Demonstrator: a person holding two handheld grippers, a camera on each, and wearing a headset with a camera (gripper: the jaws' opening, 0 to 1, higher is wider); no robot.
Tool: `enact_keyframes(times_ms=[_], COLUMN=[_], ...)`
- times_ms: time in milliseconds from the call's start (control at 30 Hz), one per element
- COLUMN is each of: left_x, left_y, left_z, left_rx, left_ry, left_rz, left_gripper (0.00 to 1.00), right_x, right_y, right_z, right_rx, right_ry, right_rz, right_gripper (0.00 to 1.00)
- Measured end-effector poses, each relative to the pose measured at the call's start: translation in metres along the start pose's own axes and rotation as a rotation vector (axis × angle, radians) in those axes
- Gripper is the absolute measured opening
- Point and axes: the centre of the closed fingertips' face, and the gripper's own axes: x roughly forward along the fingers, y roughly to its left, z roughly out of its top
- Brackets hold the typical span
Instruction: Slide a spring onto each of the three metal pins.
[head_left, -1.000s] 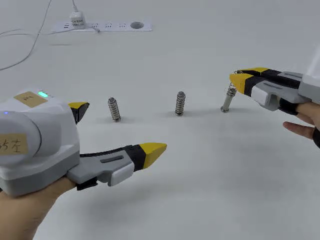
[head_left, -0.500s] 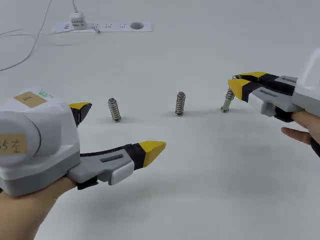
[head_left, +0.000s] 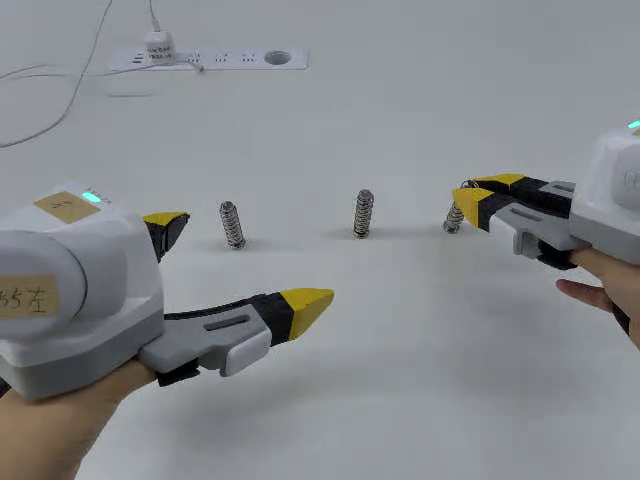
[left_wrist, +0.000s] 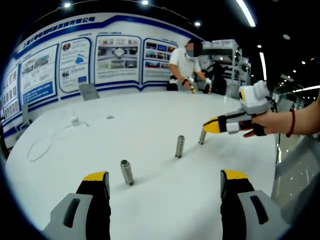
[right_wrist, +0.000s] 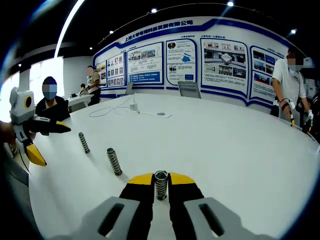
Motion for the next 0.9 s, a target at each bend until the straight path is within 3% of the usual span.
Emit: enact_keyframes(times_ms=[433,533,900], left_x=[0.001,0.001,-0.001], left_y=[-0.001,-0.001,0.002], left_z=[-0.001,0.000,0.002], left_rx=[0.002,0.004,-0.001], left_ry=[0.003,0.002,-0.004], left_rz=[-0.003,-0.003,0.005], left_gripper=[0.92,0.92,0.92], right_x=[0.002,0.002,-0.012], right_y=[0.002,0.003,0.008], right_z=[-0.009,-0.013,-0.005], right_rx=[-0.003,-0.008,0.024], right_ry=[0.030,0.047,0.042], right_rz=[0.006,0.006,0.026], right_gripper=[0.12,0.21,0.30])
